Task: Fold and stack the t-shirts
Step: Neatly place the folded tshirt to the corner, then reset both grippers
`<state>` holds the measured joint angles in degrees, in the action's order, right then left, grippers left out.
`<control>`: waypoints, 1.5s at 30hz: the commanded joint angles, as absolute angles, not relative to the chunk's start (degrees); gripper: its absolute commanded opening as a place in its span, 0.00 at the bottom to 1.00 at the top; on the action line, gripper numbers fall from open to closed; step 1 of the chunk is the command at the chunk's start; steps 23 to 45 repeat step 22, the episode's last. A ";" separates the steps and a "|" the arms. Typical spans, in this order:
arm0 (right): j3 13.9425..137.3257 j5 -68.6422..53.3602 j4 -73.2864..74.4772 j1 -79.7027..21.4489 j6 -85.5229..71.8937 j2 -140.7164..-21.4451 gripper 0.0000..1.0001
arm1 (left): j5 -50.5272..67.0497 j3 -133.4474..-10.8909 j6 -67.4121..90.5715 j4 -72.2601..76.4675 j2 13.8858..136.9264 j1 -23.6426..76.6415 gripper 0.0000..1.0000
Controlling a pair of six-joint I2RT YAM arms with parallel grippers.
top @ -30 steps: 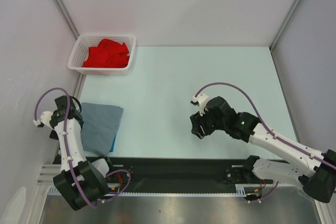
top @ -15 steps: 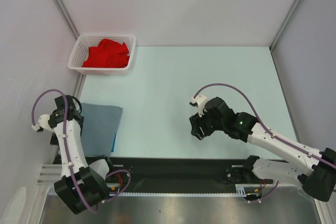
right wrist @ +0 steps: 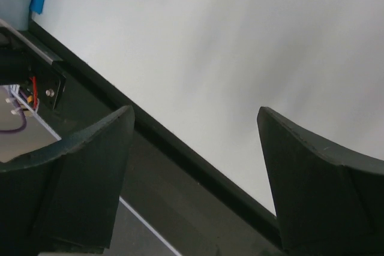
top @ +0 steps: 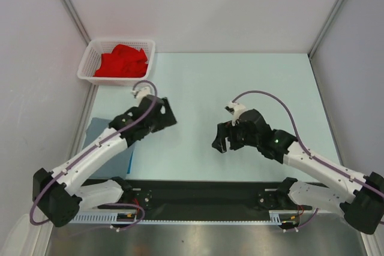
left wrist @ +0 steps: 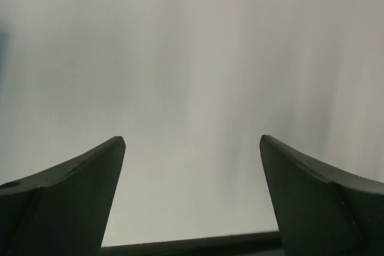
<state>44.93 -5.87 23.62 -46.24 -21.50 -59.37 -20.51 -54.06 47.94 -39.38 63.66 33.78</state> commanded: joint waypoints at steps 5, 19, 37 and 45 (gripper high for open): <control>23.77 0.17 11.95 -41.75 -53.68 -36.06 1.00 | -10.99 -37.99 47.90 -12.26 49.15 52.79 1.00; 5.81 11.78 25.76 -43.24 -83.05 -3.33 1.00 | -9.18 -8.87 51.89 -4.68 -2.56 58.89 1.00; 4.23 10.38 20.07 -44.91 -83.41 -5.01 1.00 | -6.34 -8.36 48.09 2.17 -3.94 58.89 1.00; 4.23 10.38 20.07 -44.91 -83.41 -5.01 1.00 | -6.34 -8.36 48.09 2.17 -3.94 58.89 1.00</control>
